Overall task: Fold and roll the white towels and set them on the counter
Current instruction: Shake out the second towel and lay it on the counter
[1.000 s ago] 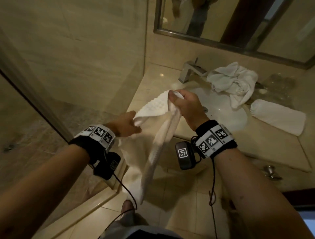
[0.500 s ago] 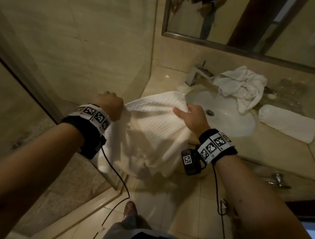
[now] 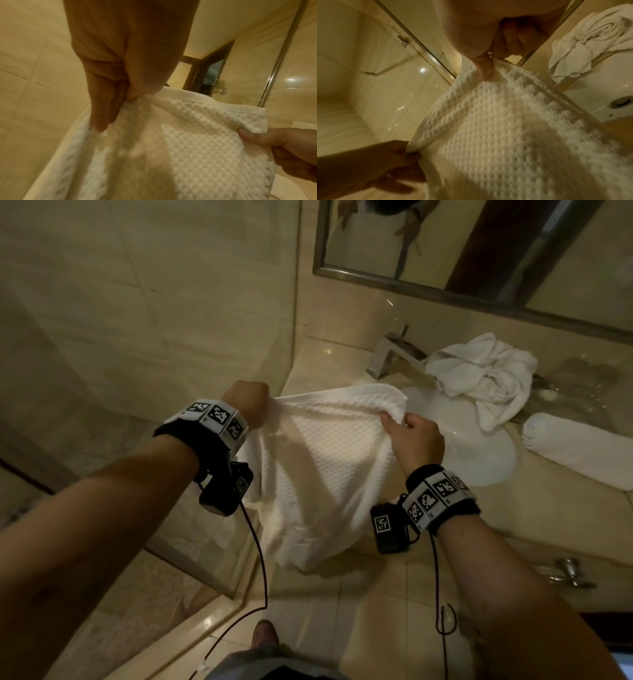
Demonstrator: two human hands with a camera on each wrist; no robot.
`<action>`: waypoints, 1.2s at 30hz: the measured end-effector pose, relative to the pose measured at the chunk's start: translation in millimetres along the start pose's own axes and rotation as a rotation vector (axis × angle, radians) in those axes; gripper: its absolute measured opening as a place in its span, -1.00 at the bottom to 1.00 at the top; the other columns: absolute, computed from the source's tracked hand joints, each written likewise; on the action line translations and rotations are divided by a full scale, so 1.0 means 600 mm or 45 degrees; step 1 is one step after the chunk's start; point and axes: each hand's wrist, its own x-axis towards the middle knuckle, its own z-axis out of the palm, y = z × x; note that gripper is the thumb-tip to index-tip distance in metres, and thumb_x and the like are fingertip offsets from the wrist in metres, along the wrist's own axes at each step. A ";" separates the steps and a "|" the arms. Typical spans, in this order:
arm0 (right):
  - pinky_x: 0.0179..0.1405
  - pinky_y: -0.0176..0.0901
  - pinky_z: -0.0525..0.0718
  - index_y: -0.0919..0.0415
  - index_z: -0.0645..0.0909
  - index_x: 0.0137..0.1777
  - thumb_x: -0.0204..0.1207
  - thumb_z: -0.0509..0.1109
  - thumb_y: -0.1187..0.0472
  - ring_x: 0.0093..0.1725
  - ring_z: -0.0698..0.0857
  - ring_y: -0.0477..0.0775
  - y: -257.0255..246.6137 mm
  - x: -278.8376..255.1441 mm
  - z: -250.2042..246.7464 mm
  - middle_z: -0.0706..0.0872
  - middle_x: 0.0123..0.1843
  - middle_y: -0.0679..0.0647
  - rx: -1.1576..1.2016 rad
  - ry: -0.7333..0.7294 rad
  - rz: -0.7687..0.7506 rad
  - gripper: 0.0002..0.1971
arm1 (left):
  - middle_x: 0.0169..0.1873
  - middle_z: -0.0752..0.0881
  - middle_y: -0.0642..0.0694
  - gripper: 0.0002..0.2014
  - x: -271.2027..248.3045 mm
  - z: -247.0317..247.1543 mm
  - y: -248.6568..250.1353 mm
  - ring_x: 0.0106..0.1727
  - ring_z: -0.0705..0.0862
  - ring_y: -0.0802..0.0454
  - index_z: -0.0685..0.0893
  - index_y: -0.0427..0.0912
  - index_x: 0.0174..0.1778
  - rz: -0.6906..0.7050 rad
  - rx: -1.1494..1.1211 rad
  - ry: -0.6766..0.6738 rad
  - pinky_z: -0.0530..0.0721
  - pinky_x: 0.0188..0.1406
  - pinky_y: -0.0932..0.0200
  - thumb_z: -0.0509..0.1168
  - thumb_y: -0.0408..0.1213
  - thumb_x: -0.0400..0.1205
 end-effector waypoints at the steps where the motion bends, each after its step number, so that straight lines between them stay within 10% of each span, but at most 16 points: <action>1: -0.28 -0.14 0.52 0.21 0.69 -0.27 0.50 0.41 -0.14 -0.24 0.66 0.17 0.001 0.006 0.005 0.71 -0.34 0.08 0.022 0.003 0.027 -0.61 | 0.15 0.67 -0.43 -0.73 0.009 -0.001 -0.001 0.20 0.62 -0.38 0.57 -0.41 0.22 0.001 -0.072 0.045 0.56 0.10 -0.07 0.14 -0.40 0.65; 10: 0.05 0.21 0.74 0.07 0.62 -0.16 0.41 0.32 -0.27 -0.14 0.79 0.16 -0.013 0.102 0.106 0.80 -0.21 0.06 0.413 0.076 0.162 -0.61 | -0.10 0.67 -0.49 -0.73 0.087 -0.056 0.034 -0.12 0.63 -0.41 0.42 -0.50 0.18 0.283 -0.677 0.711 0.24 -0.29 0.14 0.04 -0.57 0.56; 17: 0.04 0.04 0.68 0.21 0.62 -0.10 0.63 0.30 -0.04 -0.03 0.70 0.23 -0.001 0.199 0.168 0.76 -0.06 0.20 0.286 0.076 0.175 -0.70 | 0.16 0.60 -0.51 -0.71 0.227 0.005 -0.010 0.17 0.59 -0.46 0.42 -0.46 0.27 -0.154 -0.277 0.163 0.55 0.03 -0.16 0.12 -0.40 0.67; 21: -0.26 -0.45 0.51 0.27 0.69 0.10 0.67 0.32 0.11 -0.06 0.71 0.07 0.016 0.266 0.193 0.77 0.01 0.14 0.295 0.014 0.179 -0.77 | 0.19 0.57 -0.50 -0.69 0.306 0.017 -0.002 0.20 0.58 -0.47 0.39 -0.47 0.27 -0.279 -0.309 0.122 0.55 0.10 -0.19 0.18 -0.41 0.64; 31: 0.00 -0.26 0.68 0.27 0.69 0.23 0.63 0.37 0.24 0.01 0.73 0.08 -0.017 0.430 0.217 0.73 0.00 0.06 0.299 -0.039 0.101 -0.77 | 0.06 0.65 -0.50 -0.73 0.429 0.002 0.009 0.08 0.62 -0.47 0.38 -0.44 0.25 -0.310 -0.270 0.402 0.46 -0.10 -0.16 0.03 -0.52 0.63; 36: -0.66 -0.52 0.52 0.34 0.60 0.24 0.71 0.22 0.06 -0.28 0.78 0.06 0.002 0.464 0.227 0.71 -0.01 0.15 0.265 -0.080 0.239 -0.65 | 0.05 0.55 -0.50 -0.67 0.459 0.045 0.023 0.05 0.52 -0.45 0.53 -0.45 0.13 -0.076 -0.139 0.602 0.47 -0.02 -0.23 0.07 -0.46 0.49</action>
